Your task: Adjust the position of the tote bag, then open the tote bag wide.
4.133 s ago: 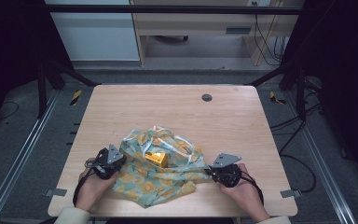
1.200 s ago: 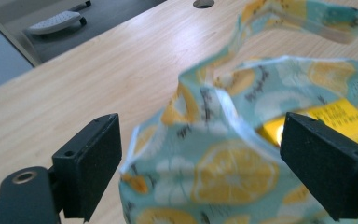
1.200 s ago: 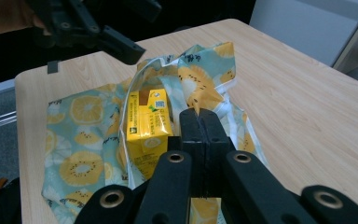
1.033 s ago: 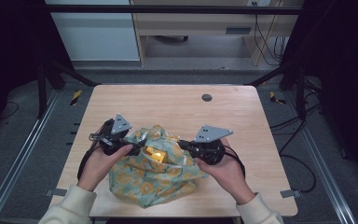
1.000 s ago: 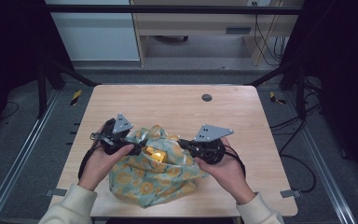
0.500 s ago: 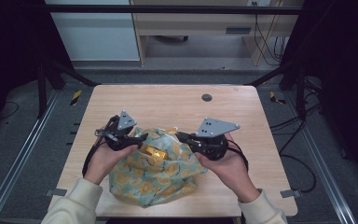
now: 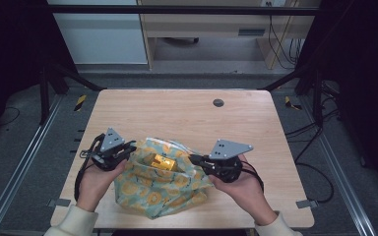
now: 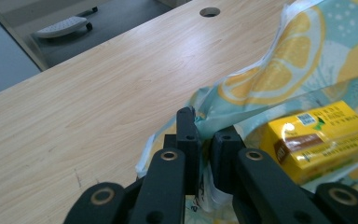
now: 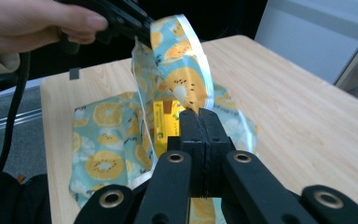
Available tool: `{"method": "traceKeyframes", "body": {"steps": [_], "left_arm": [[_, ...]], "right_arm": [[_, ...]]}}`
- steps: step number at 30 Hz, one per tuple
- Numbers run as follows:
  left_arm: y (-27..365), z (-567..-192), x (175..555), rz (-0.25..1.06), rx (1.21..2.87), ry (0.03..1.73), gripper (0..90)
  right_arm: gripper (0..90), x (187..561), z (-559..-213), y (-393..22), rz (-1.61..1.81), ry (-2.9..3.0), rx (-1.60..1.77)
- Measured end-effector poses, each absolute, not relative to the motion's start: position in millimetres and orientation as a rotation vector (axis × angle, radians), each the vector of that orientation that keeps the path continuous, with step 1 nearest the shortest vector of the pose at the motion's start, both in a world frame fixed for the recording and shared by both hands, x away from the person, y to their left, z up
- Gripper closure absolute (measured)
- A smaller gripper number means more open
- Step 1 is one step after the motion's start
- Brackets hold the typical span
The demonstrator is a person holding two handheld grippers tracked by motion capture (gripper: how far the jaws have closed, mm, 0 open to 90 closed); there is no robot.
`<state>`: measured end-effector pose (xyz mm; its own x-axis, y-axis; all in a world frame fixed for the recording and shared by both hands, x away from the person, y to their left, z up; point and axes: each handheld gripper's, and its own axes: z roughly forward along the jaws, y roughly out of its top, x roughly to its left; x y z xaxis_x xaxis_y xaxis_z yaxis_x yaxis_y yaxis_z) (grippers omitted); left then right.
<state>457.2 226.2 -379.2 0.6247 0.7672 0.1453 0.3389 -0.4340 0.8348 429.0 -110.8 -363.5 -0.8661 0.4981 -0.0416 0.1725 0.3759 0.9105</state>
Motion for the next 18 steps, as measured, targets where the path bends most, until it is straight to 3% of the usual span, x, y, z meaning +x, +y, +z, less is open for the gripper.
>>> {"method": "traceKeyframes", "body": {"steps": [3, 9, 18], "left_arm": [[231, -381, 442, 0.692, 2.035, 0.802, 85.8], [242, -415, 408, 0.584, 2.035, 0.774, 87.0], [242, -447, 400, 0.481, 2.249, 0.674, 87.8]], "right_arm": [[89.9, 426, -370, -111, 1.481, 2.359, 0.586], [89.3, 415, -402, -113, 1.447, 2.489, 0.542], [87.6, 416, -447, -110, 1.315, 2.622, 0.576]]}}
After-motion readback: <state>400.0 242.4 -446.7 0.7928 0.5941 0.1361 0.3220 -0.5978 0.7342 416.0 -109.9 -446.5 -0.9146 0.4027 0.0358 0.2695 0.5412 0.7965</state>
